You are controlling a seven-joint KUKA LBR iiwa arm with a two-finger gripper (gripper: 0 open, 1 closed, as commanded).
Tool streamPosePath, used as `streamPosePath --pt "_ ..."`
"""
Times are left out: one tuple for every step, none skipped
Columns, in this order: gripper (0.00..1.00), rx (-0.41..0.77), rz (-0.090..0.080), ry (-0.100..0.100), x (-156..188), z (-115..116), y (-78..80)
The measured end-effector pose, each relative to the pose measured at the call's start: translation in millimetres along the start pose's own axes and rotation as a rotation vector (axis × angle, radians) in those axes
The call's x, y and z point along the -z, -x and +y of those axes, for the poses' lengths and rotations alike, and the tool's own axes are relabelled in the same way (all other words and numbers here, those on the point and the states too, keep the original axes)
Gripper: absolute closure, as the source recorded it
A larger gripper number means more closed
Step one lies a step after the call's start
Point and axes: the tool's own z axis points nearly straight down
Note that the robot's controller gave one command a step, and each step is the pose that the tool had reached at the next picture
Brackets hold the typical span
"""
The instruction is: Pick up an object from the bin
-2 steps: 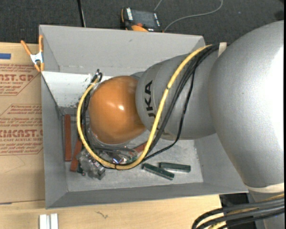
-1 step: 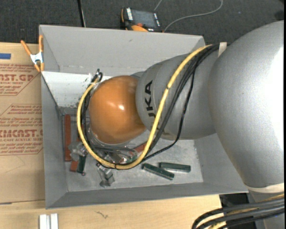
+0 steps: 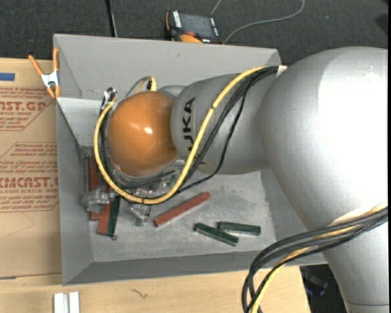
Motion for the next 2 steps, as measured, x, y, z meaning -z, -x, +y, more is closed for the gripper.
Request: streamPosePath --pt "1.0 -0.001 -0.006 -0.002 4.7 -0.5 2.7" --pt "1.0 0.027 -0.003 -0.006 117.6 17.8 -35.2"
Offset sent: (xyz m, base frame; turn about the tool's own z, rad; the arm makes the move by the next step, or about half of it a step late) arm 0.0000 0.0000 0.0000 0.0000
